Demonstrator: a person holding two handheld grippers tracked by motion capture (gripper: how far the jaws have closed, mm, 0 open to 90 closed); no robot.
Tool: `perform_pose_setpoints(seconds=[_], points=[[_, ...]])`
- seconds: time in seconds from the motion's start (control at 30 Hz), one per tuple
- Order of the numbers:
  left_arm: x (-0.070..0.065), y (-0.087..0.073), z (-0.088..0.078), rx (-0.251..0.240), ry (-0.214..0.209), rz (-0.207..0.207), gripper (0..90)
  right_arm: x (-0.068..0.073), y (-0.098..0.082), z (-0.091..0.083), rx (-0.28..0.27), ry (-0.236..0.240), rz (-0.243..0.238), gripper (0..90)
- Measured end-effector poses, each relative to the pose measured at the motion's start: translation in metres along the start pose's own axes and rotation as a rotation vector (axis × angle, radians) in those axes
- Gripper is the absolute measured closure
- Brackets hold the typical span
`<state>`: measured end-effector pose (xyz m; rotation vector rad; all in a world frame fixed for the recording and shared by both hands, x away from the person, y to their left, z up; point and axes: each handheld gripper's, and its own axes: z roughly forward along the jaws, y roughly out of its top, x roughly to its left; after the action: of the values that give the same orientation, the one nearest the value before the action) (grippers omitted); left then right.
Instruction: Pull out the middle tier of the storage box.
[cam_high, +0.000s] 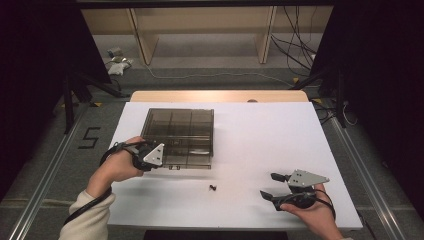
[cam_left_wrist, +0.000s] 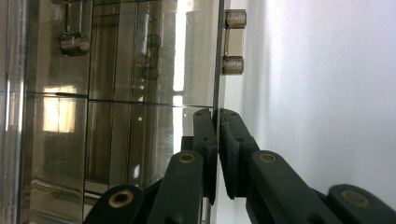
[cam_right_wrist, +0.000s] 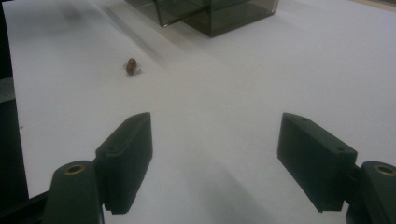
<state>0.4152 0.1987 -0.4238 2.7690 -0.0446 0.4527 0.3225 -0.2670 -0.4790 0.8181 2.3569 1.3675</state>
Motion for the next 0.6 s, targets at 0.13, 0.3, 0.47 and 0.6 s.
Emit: perform_pose_setpoints(seconds=[0.13,0.3,0.47,0.6], points=[[-0.0006,-0.0002,-0.0003,-0.001,-0.005,-0.003,85.6,0.0001,0.0,0.0002,0.001,-0.001,0.001,27.5],[-0.0008,0.0,-0.0001,0.0,-0.002,-0.003,85.4,0.0002,-0.0001,0.0001,0.002,-0.001,0.004,27.4],[-0.0008,0.0006,0.0003,0.005,-0.004,-0.02,84.8,0.0,-0.0001,-0.0001,0.0,-0.004,0.002,27.5],[-0.0006,0.0022,0.002,0.035,0.011,-0.031,78.2,-0.0003,-0.0002,0.0,0.001,-0.003,0.002,27.5]])
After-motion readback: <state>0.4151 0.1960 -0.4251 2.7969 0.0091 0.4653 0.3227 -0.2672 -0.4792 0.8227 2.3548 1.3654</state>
